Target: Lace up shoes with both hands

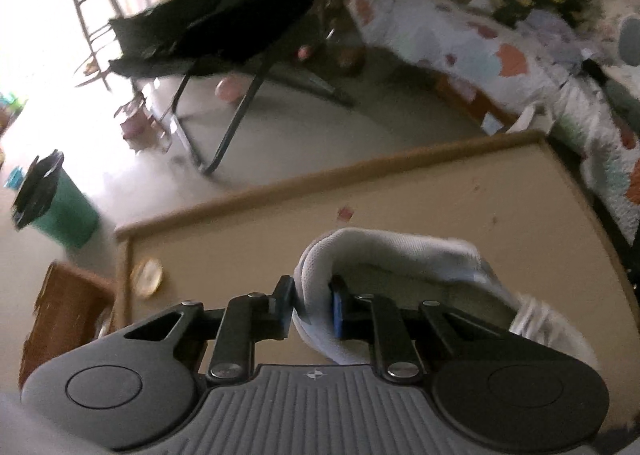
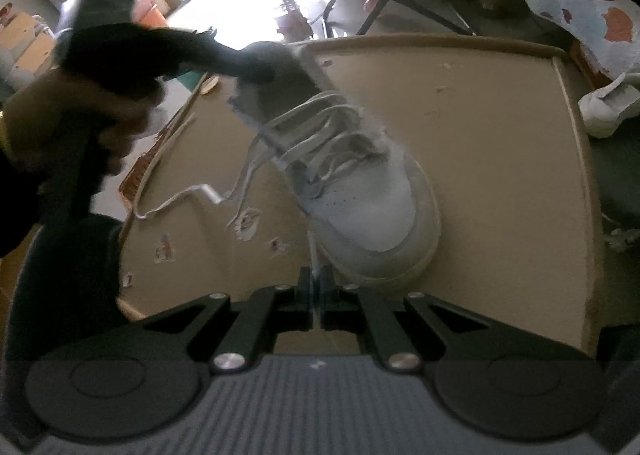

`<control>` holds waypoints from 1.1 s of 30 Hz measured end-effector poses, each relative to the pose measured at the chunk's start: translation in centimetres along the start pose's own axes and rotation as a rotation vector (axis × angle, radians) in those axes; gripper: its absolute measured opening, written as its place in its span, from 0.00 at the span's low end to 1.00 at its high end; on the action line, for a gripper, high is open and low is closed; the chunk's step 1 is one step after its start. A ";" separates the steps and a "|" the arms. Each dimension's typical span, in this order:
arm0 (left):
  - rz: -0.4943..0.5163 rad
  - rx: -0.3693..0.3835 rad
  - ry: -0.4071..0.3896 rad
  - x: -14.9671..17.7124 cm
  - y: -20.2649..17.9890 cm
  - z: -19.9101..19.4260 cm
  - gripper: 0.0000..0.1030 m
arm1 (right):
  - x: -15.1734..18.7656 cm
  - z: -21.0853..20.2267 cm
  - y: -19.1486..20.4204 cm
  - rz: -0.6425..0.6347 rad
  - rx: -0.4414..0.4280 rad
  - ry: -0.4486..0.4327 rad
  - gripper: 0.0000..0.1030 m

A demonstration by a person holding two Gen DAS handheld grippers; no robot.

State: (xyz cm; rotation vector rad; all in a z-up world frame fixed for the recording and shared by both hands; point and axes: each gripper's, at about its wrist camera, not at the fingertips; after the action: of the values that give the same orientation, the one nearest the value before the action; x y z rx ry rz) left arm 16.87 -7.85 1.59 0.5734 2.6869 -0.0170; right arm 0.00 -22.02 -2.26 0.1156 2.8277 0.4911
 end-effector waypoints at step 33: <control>-0.493 0.202 0.258 15.6 2.8 -4.8 0.32 | -3.9 0.1 -1.5 -0.082 0.040 -0.053 0.03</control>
State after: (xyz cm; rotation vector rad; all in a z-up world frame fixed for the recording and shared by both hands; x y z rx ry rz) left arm 3.12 1.26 0.31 -0.0515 3.0308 -0.3747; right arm 3.67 -23.90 -1.89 0.0198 2.7785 0.4072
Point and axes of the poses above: each gripper's, at about its wrist camera, not at the fingertips, and z roughly the way its jaws point, y to its left, x to its underside, and after that the axes turned 11 degrees about y, right-handed
